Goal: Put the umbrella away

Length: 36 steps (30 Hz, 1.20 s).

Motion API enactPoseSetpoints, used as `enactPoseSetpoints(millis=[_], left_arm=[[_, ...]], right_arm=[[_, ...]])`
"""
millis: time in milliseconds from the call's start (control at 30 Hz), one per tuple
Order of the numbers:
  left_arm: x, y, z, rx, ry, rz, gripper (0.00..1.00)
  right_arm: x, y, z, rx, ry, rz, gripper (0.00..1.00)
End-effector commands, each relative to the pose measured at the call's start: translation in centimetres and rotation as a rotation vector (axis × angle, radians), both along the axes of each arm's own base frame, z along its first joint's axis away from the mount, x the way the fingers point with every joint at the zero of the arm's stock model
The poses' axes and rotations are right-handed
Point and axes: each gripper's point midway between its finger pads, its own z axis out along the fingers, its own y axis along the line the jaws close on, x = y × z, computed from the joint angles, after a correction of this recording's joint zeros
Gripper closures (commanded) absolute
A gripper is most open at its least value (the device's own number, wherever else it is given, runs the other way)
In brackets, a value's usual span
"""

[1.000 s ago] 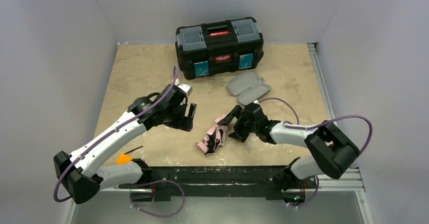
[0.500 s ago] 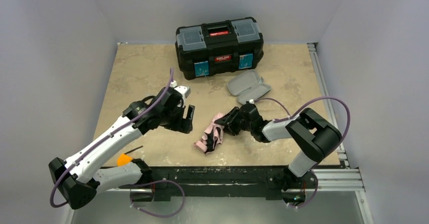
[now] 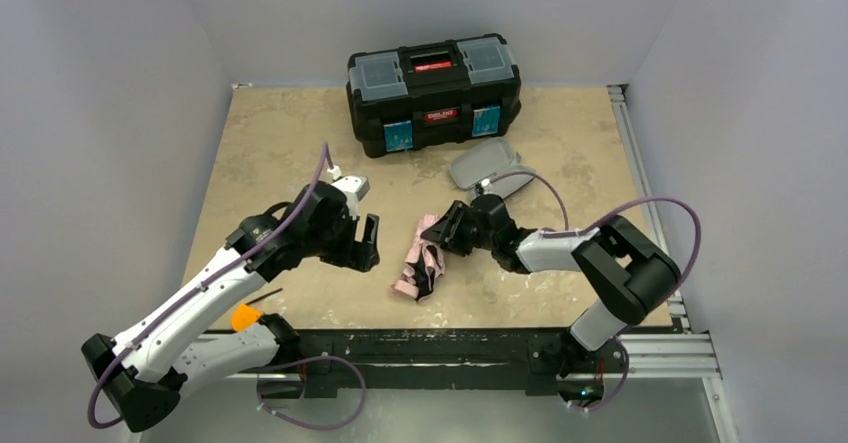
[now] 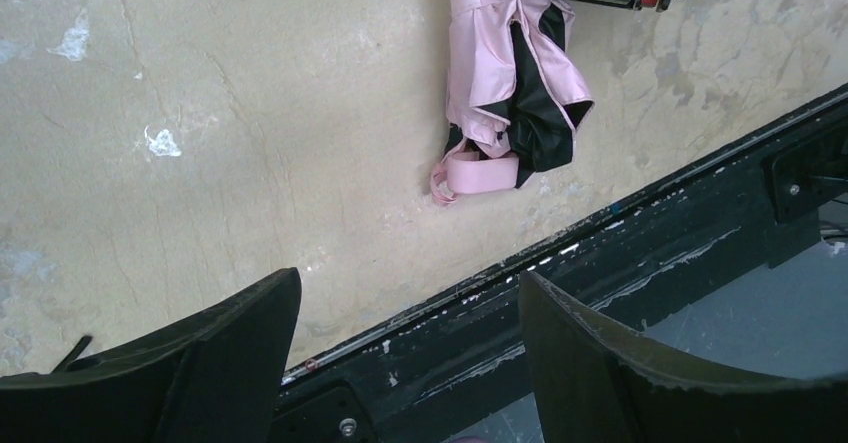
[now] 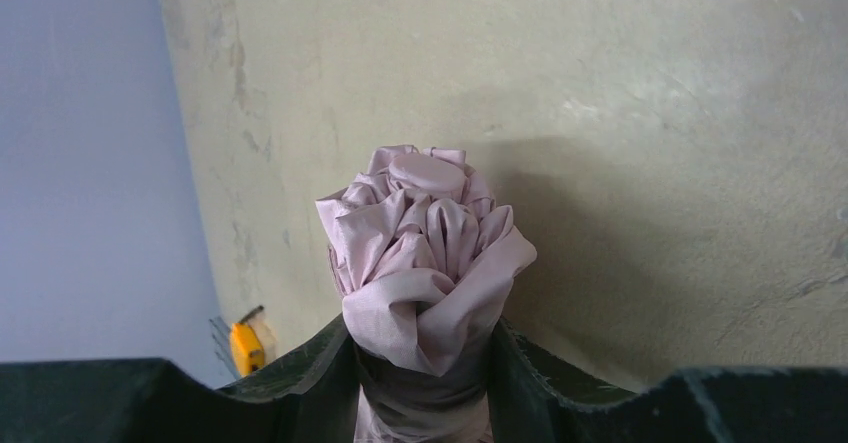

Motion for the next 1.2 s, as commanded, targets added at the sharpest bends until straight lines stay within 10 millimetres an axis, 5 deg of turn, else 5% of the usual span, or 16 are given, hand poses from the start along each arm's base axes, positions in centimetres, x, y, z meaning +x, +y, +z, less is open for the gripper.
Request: enactPoseSetpoints(millis=[0, 167, 267, 533, 700, 1000, 1167], left_arm=[[0.5, -0.7, 2.7, -0.087, -0.092, -0.024, 0.21], [0.4, -0.8, 4.9, -0.162, -0.177, -0.036, 0.21], [0.5, -0.4, 5.8, -0.185, -0.223, -0.019, 0.21], [0.5, 1.1, 5.8, -0.188, -0.293, 0.028, 0.21], [0.1, 1.5, 5.4, -0.199, -0.295, 0.047, 0.21], [-0.2, 1.6, 5.2, -0.192, -0.27, 0.05, 0.21], [0.1, 1.6, 5.2, -0.192, -0.268, 0.069, 0.21]], right_arm=[[2.2, 0.3, 6.5, -0.092, -0.307, 0.106, 1.0], [2.9, 0.3, 15.2, -0.107, -0.612, 0.174, 1.0], [2.8, -0.1, 18.8, -0.141, -0.751, 0.185, 1.0], [2.3, -2.2, 24.5, -0.379, -1.066, -0.008, 1.0], [1.5, -3.2, 22.6, -0.473, -1.098, -0.145, 1.0], [0.5, -2.0, 11.5, -0.549, -0.97, -0.109, 1.0], [0.1, -2.7, 11.4, -0.526, -0.945, -0.139, 1.0]])
